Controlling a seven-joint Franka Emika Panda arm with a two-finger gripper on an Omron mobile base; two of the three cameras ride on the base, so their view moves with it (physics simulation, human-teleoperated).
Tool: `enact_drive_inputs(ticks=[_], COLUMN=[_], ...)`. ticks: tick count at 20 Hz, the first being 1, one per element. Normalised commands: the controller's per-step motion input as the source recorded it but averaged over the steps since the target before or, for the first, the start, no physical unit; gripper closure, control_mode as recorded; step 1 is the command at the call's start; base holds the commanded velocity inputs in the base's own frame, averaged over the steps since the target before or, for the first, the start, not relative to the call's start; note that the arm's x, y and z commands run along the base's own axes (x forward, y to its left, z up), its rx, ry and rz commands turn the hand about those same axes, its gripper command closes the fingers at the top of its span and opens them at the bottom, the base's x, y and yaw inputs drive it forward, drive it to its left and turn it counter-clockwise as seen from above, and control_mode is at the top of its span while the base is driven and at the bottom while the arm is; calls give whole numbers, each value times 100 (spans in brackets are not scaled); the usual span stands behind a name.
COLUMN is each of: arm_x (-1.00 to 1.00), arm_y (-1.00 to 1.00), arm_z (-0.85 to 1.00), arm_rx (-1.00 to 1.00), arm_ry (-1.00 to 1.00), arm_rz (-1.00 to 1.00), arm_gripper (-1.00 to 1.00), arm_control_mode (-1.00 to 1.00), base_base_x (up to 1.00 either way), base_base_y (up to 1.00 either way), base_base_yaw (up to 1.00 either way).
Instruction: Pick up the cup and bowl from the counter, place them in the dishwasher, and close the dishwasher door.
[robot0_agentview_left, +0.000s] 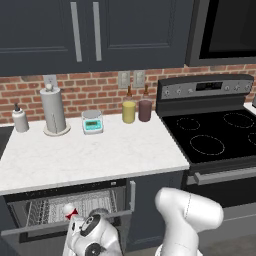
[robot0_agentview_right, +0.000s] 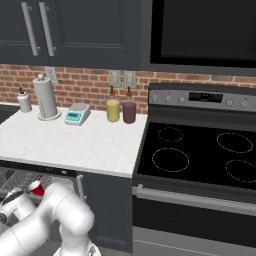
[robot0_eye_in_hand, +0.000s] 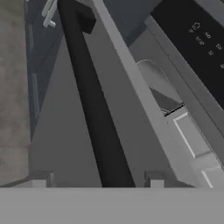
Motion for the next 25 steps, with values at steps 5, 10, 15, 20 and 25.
enact_drive_inputs(ticks=[5, 10, 15, 20, 25], arm_x=[100, 90, 69, 45, 53], arm_y=[0, 0, 0, 0, -4], arm_z=[-26, -24, -29, -51, -95], arm_rx=[-14, -9, -5, -3, -3], arm_ry=[-1, -7, -10, -20, -32], arm_rz=[-49, -45, -40, -39, -43], arm_gripper=[-100, -100, -100, -100, -100], arm_control_mode=[-100, -100, -100, -100, -100], base_base_x=[0, 0, 0, 0, 0], base_base_y=[0, 0, 0, 0, 0], base_base_yaw=[0, 0, 0, 0, 0])
